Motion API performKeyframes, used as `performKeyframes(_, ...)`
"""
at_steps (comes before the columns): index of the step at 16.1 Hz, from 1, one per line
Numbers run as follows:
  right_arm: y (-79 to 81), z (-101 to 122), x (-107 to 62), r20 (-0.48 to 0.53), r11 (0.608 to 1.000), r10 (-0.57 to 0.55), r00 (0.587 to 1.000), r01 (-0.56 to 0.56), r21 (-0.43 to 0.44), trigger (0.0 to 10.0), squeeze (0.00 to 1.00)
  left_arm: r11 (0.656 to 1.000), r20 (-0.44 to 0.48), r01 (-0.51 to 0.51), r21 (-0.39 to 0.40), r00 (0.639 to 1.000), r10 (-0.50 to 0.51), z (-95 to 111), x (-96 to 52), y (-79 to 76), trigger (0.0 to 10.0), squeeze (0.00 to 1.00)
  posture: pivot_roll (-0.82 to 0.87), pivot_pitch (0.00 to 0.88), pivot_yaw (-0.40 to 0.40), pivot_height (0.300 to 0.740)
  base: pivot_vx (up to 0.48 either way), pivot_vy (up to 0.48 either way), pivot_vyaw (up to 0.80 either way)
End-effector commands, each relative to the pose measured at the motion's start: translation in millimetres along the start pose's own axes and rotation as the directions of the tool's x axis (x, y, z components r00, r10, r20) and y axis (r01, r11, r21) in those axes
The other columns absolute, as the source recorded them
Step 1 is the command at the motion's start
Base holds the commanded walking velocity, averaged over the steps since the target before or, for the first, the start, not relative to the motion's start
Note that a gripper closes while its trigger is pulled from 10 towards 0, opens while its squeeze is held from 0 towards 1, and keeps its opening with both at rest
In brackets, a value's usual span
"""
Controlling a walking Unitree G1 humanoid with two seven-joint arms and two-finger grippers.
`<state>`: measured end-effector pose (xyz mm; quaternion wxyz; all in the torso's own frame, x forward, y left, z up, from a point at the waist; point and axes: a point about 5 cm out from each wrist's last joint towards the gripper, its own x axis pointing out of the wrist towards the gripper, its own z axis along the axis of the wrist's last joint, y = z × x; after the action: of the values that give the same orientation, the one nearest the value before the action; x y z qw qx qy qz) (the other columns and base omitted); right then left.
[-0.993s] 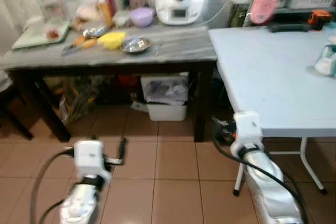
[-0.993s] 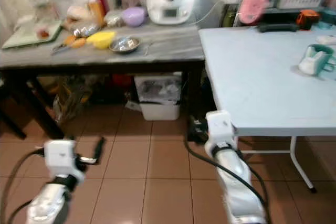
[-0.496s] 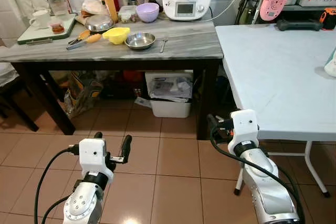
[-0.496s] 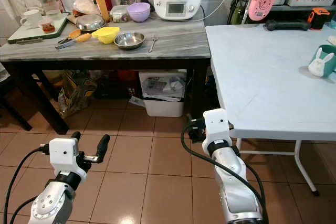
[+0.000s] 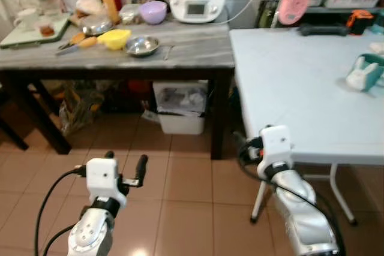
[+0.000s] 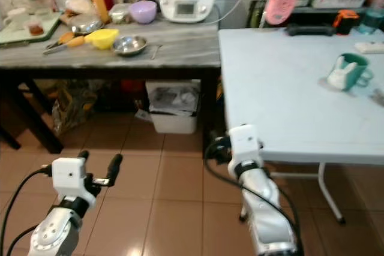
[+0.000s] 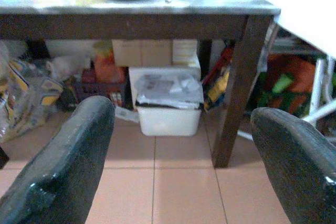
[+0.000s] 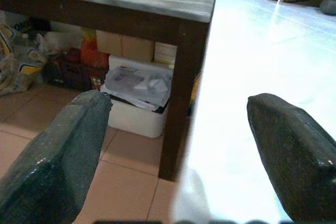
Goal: Setting the table
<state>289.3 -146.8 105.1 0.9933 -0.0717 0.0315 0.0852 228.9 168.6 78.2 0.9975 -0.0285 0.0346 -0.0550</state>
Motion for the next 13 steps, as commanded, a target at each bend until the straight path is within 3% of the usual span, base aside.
performKeyframes(1,-4.4,2.3,0.3,0.01,1.0,-0.012,1.0,0.012,-0.01,10.0,0.0,1.0,0.0,0.016,-0.005,1.0,-0.016,1.1,0.8,-2.6,10.0,0.0,-0.14,0.018,0.072,0.74,0.0,-0.48,0.0)
performKeyframes(13,-5.4,1.1,1.5,0.011,0.999,-0.028,1.0,0.028,-0.017,10.0,0.0,1.0,-0.004,0.021,0.001,1.0,-0.021,1.7,-0.3,-2.0,10.0,0.0,-0.14,0.017,0.074,0.74,0.0,-0.48,0.0)
